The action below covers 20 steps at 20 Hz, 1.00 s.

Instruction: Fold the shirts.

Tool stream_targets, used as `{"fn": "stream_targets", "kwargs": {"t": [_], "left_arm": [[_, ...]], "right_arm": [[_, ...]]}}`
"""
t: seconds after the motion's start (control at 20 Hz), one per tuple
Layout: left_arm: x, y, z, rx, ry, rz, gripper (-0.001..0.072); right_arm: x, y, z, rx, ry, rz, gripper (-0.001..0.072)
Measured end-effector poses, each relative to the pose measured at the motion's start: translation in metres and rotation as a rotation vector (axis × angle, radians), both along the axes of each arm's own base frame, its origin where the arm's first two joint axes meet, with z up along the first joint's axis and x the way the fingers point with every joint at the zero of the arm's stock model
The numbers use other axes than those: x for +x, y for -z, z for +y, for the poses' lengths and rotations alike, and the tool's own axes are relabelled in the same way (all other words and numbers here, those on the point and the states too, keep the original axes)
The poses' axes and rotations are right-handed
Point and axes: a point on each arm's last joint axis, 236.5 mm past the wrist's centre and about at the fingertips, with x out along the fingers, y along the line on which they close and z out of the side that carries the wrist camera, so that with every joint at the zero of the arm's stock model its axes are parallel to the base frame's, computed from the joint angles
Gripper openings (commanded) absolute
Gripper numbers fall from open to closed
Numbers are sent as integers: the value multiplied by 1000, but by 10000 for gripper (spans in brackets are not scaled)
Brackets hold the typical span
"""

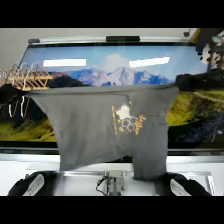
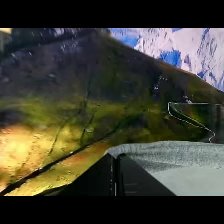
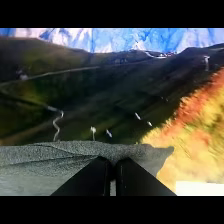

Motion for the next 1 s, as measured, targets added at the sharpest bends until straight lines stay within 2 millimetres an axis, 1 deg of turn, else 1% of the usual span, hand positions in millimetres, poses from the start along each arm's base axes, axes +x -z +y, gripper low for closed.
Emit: {"fn": "stream_targets", "kwargs": {"t": [0.05,0.15,0.2,0.3,0.35,0.45,0.55,0.65,0.75,0.85,1.0], "left_arm": [[18,17,0,-34,-7,14,27],[56,50,-3,-83,-18,44,27],[76,64,-5,-98,-22,50,28],[114,86,-13,-114,-24,51,28],[132,96,-18,-118,-25,45,28],[162,112,-26,-118,-28,32,28],[179,126,-32,-119,-26,34,29],[182,143,-33,-121,-16,69,29],[172,159,-34,-134,12,141,29],[150,175,-36,-147,65,250,28],[105,195,-45,-171,163,431,28]], "right_arm": [[19,21,2,32,20,3,59],[54,52,5,99,68,-23,59],[68,64,5,126,93,-38,59],[93,81,2,160,140,-80,59],[102,91,0,169,160,-91,59],[115,107,-4,182,191,-104,59],[119,126,-4,189,205,-81,59],[116,139,-4,189,202,-48,59],[103,151,-3,155,169,22,59],[82,162,-4,104,125,114,59],[42,180,-5,52,70,281,59]]}}
